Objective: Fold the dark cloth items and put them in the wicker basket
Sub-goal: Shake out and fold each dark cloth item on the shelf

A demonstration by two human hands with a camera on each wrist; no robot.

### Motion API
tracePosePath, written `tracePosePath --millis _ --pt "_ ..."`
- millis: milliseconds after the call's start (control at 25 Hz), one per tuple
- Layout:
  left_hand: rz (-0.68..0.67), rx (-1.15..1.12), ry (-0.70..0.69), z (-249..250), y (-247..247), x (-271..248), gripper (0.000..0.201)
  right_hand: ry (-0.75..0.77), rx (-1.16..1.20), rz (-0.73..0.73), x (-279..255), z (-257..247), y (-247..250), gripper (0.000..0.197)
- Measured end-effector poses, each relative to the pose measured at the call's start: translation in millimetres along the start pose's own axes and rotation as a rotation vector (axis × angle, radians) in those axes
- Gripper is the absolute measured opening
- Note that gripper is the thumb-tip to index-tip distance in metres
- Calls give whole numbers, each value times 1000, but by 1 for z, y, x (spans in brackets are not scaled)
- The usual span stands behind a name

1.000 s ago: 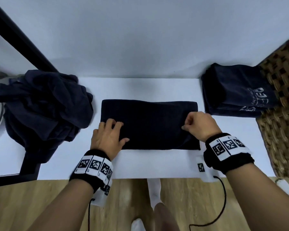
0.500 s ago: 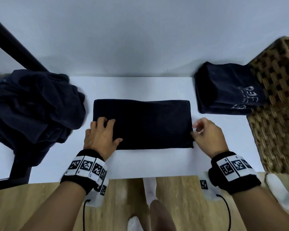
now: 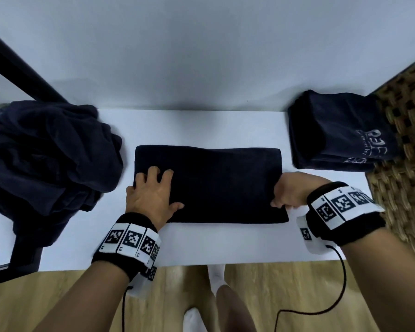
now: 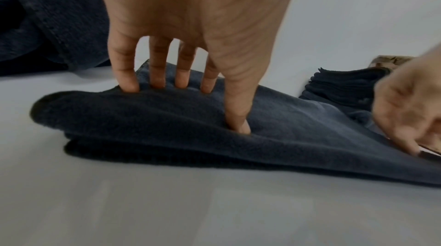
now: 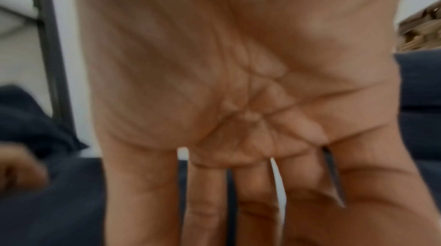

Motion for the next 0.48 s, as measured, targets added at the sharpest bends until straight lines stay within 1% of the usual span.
tracePosePath --millis 40,80,120,160,200,240,280,320,360,400,440,480 --pt "2 -2 3 1 -1 -1 80 -49 -46 13 1 10 -4 19" --pt "1 -4 10 0 0 -1 79 -47 -28 60 1 15 -4 21" --pt "3 -13 12 2 -1 -2 79 14 68 127 1 18 -4 22" --pt "10 -19 14 3 -1 -2 78 108 212 167 0 15 -6 21" --pt "13 -19 15 4 -1 -4 77 205 348 156 -3 7 -12 19" --pt "13 -15 13 4 -2 -5 77 268 424 117 -7 -1 -19 15" --pt "11 -11 8 5 -1 -7 78 285 426 74 -7 -4 -26 13" --pt "7 -2 0 4 -2 -9 78 263 380 64 -5 -4 -30 12" --pt "1 12 -4 3 -3 -11 79 230 353 112 0 -1 -29 12" --pt "12 22 -3 3 -3 -12 77 230 349 221 5 -2 -22 11" --pt "63 20 -15 5 -2 -13 73 268 375 362 10 -4 -13 10" --pt "160 -1 -38 8 0 -13 65 351 402 488 15 -12 -5 7"
Point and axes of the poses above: each hand's wrist, its own x-axis towards the middle knuckle, its own y-axis out of the back of the hand, z = x × y, the point moved 2 cm from there along x, towards the middle knuckle, and after that the axes turned 11 degrees about x, right-handed, at the moved point
